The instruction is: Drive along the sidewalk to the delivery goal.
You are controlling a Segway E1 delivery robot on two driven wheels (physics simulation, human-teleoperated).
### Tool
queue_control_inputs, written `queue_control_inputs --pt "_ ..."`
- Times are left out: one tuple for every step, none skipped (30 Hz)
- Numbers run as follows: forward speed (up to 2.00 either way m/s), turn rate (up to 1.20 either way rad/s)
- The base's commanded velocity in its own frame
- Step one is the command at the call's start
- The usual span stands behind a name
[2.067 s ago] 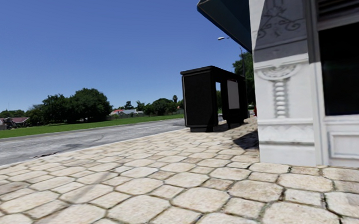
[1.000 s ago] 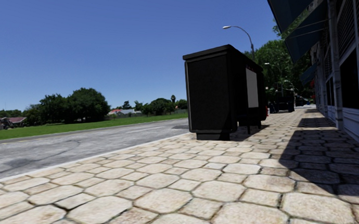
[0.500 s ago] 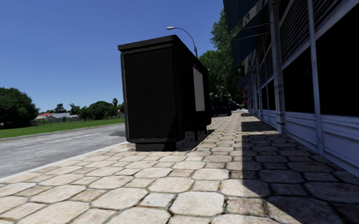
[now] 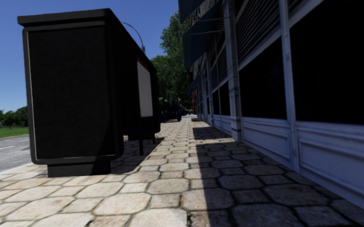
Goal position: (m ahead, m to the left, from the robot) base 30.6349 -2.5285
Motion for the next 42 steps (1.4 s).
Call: queue_control_inputs --pt "2.00 -0.37" --pt "2.00 -0.09" --pt "2.00 0.00" --pt "2.00 0.00" --pt "2.00 0.00" --pt "2.00 0.00" --pt "2.00 0.00" --pt "2.00 0.00" --pt "2.00 0.00" --pt "2.00 0.00" --pt "2.00 0.00" --pt "2.00 0.00" --pt "2.00 0.00" --pt "2.00 0.00" --pt "2.00 0.00" --pt "2.00 0.00" --pt "2.00 0.00" --pt "2.00 0.00" --pt "2.00 0.00" --pt "2.00 0.00" --pt "2.00 0.00" --pt "2.00 0.00" --pt "2.00 0.00" --pt "2.00 0.00" --pt "2.00 0.00" --pt "2.00 0.00" --pt "2.00 0.00" --pt "2.00 0.00" --pt "2.00 0.00" --pt "2.00 0.00" --pt "2.00 0.00" --pt "2.00 0.00" --pt "2.00 0.00" --pt "2.00 0.00" --pt "2.00 0.00" --pt "2.00 0.00" --pt "2.00 0.00" --pt "2.00 0.00" --pt "2.00 0.00" --pt "2.00 0.00" --pt "2.00 0.00" --pt "2.00 0.00"
